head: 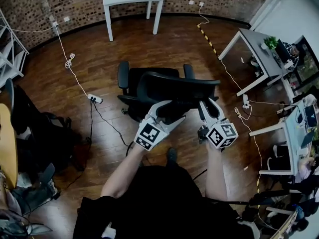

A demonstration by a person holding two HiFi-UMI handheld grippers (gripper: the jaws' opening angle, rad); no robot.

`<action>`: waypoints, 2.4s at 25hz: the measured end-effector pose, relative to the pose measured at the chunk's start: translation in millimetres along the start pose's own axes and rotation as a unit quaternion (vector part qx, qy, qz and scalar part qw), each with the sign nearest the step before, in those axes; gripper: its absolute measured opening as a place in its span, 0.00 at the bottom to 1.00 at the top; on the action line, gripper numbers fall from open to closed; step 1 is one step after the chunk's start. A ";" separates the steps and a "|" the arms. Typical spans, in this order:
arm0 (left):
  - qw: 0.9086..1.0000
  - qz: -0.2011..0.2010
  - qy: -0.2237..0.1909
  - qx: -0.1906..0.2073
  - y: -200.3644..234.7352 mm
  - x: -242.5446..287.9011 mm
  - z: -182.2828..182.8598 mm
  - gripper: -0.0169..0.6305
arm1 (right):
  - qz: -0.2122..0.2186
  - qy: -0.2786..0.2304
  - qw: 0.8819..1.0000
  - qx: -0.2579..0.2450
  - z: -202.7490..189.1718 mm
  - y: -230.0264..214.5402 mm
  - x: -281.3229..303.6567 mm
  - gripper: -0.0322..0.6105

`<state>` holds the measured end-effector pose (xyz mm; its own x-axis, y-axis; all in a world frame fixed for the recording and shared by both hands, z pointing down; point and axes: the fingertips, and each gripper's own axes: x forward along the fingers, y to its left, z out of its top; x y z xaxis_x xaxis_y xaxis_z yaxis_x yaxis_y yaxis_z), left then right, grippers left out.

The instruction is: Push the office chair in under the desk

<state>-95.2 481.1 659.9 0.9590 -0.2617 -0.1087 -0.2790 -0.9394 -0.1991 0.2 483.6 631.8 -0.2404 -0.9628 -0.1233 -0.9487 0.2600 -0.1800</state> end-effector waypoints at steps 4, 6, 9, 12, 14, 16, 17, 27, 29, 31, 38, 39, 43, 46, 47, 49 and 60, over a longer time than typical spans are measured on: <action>1.000 -0.007 0.011 -0.005 -34.7 23.3 9.8 0.62 | 0.028 -0.006 1.000 0.012 12.4 -54.0 -4.7 0.26; 0.998 0.014 0.012 -0.058 -37.6 23.7 35.5 0.61 | 0.044 -0.016 0.999 0.012 29.6 -84.7 -10.4 0.26; 0.988 0.142 -0.040 -0.046 21.3 5.0 78.1 0.61 | 0.039 -0.036 0.999 0.006 57.0 -144.7 -21.2 0.26; 0.970 0.243 -0.020 -0.019 78.1 11.5 59.5 0.77 | 0.051 -0.023 0.998 -0.001 62.3 -201.0 -20.9 0.45; 0.969 0.246 0.033 -0.018 86.4 38.0 35.0 0.89 | 0.095 -0.005 0.995 0.000 57.6 -214.4 -13.0 0.58; 0.972 0.223 0.059 -0.029 83.5 66.3 25.1 0.91 | 0.148 0.010 0.989 -0.011 52.5 -212.3 -3.2 0.59; 0.974 0.214 0.063 -0.044 81.9 77.2 21.0 0.91 | 0.171 0.018 0.985 -0.019 48.1 -209.5 1.9 0.59; 0.970 0.221 0.077 -0.061 87.4 105.3 11.9 0.87 | 0.258 0.031 0.965 -0.031 35.4 -213.0 24.9 0.47; 0.970 0.223 0.078 -0.063 91.3 106.2 10.2 0.86 | 0.257 0.035 0.965 -0.032 34.2 -214.8 30.3 0.47; 0.969 0.225 0.081 -0.068 96.9 108.8 8.2 0.86 | 0.261 0.039 0.964 -0.030 34.0 -217.8 35.8 0.47; 0.964 0.236 0.089 -0.082 124.0 119.9 -2.1 0.86 | 0.288 0.054 0.956 -0.015 33.7 -229.9 62.6 0.46; 0.964 0.236 0.091 -0.084 130.0 120.8 -3.3 0.86 | 0.287 0.055 0.956 -0.014 33.4 -230.7 68.7 0.46; 0.963 0.233 0.095 -0.093 157.6 118.9 -6.1 0.86 | 0.286 0.057 0.956 -0.012 30.4 -228.6 97.0 0.46; 0.962 0.235 0.097 -0.100 178.8 118.2 -9.8 0.86 | 0.287 0.062 0.956 -0.012 27.3 -228.5 120.6 0.46; 0.962 0.236 0.098 -0.102 185.1 118.6 -11.1 0.86 | 0.288 0.064 0.955 -0.012 26.5 -229.0 127.6 0.46; 0.961 0.236 0.100 -0.105 198.9 117.6 -10.8 0.86 | 0.291 0.069 0.954 -0.008 27.2 -227.5 141.8 0.46; 0.970 0.194 0.096 -0.115 312.3 86.3 7.4 0.85 | 0.265 0.084 0.961 0.001 36.5 -181.6 238.7 0.45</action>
<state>-99.9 166.8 581.2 0.7820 -0.6208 0.0550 -0.6231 -0.7809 0.0447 122.6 209.2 599.4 -0.7195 -0.6933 -0.0401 -0.6833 0.7171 -0.1374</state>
